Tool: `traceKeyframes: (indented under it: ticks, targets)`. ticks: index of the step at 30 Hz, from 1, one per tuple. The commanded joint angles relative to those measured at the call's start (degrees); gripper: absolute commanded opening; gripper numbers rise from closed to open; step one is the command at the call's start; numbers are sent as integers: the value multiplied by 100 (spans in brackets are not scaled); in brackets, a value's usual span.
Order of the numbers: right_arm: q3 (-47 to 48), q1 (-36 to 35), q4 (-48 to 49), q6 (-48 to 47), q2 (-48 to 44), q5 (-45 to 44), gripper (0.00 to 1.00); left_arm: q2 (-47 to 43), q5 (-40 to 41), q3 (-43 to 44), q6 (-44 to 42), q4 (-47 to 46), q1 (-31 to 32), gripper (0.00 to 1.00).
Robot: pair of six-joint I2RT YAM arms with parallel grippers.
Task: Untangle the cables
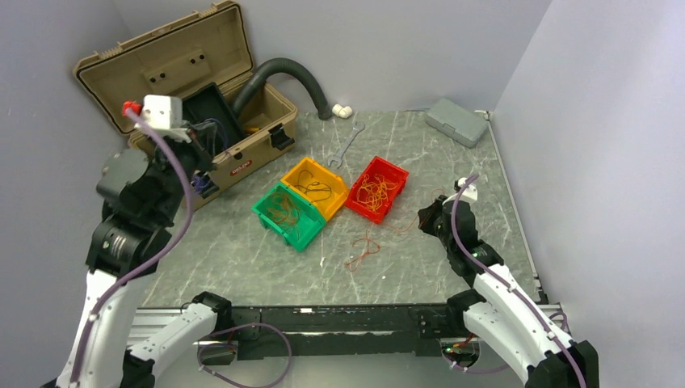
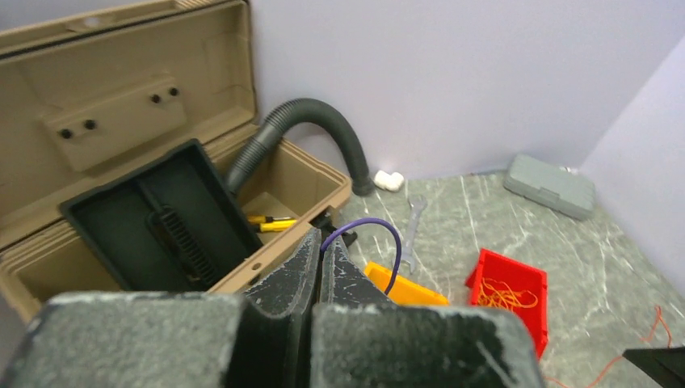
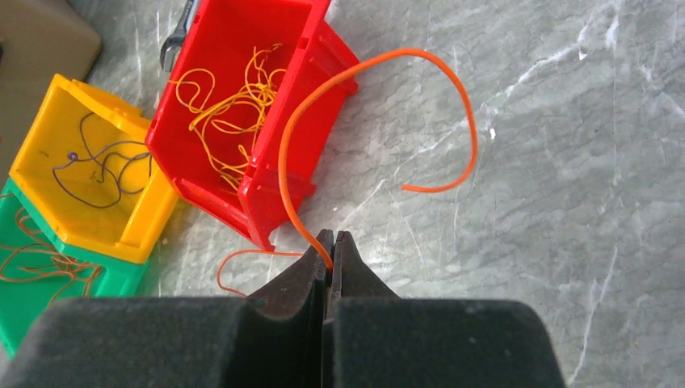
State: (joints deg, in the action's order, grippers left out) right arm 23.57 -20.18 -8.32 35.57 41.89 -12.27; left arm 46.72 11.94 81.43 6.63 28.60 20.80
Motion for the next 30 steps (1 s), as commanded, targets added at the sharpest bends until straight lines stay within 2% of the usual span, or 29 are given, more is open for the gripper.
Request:
traceKeyframes:
  ticks: [1, 9, 13, 16, 20, 26, 30]
  targets:
    - [408, 6, -446, -152, -116, 75, 0, 377, -635, 266, 169, -282, -14, 0]
    - [519, 6, -574, -306, -367, 355, 0, 867, -1124, 3, 624, -826, -14, 0]
    - [517, 6, -525, -403, -392, 304, 0, 1396, -2109, -282, 1160, -1485, -15, 0]
    - [554, 10, -523, -436, -383, 316, 0, 1849, -2324, -478, 1394, -1915, -15, 0]
    - [604, 6, -543, -437, -479, 378, 0, 2406, -2133, -553, 1393, -1941, -14, 0]
    - [676, 1, -624, -550, -557, 444, 0, 2495, -1431, -1101, 1349, -2150, -15, 0]
    - [759, 6, -662, -640, -501, 494, 0, 2765, -1290, -1096, 1332, -2038, -15, 0]
